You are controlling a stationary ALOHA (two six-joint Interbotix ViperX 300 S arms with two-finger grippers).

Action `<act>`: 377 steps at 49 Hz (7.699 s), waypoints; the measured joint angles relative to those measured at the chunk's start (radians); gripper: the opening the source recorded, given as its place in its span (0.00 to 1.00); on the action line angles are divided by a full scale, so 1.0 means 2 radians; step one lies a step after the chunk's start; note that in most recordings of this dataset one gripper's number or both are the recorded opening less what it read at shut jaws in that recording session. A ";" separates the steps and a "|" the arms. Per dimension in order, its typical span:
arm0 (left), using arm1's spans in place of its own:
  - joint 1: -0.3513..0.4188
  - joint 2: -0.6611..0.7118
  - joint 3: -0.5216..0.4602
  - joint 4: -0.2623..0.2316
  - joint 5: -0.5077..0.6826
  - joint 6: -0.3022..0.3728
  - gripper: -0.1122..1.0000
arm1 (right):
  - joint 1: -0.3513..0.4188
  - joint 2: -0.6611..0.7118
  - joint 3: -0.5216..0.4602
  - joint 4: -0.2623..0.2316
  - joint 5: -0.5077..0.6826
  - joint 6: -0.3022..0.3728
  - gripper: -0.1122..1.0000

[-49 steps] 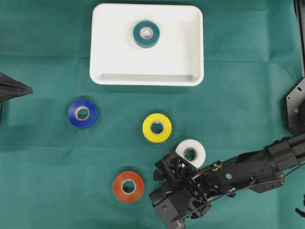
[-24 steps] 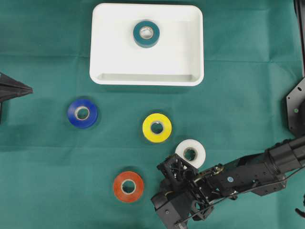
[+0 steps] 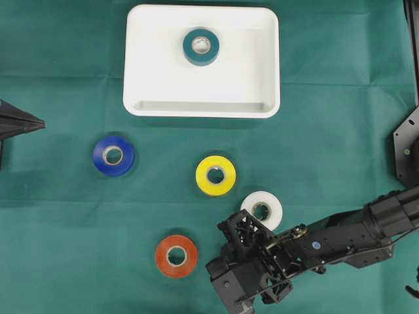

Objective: Put the tape into the white case with the right arm.
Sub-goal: 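Close the right gripper on the black tape roll's rim, then lift the black roll and carry it into the white tray, then release the black roll and retract the right gripper rightward, then reach the right gripper left over the blue tape roll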

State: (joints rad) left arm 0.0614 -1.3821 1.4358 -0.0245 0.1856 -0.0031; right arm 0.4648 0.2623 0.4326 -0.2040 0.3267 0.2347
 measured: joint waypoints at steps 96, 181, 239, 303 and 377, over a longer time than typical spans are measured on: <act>0.000 0.000 0.003 0.000 -0.002 0.001 0.11 | -0.351 -0.071 -0.021 -0.099 0.051 0.059 0.09; 0.002 -0.001 0.004 0.001 -0.002 0.001 0.11 | -0.365 -0.271 0.202 -0.117 -0.024 0.058 0.64; 0.012 -0.001 0.004 0.000 -0.002 0.001 0.11 | -0.249 -0.550 0.469 -0.118 -0.192 0.097 0.51; 0.012 -0.001 0.003 0.001 -0.002 0.000 0.11 | -0.222 -0.258 0.260 -0.118 -0.175 0.100 0.36; 0.012 -0.002 0.004 0.000 -0.002 0.002 0.11 | -0.221 0.127 -0.190 -0.118 -0.128 0.103 0.36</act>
State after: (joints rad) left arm 0.0844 -1.3852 1.4435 -0.0245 0.1810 0.0015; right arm 0.0230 0.5154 0.0522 -0.4403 0.0706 0.4403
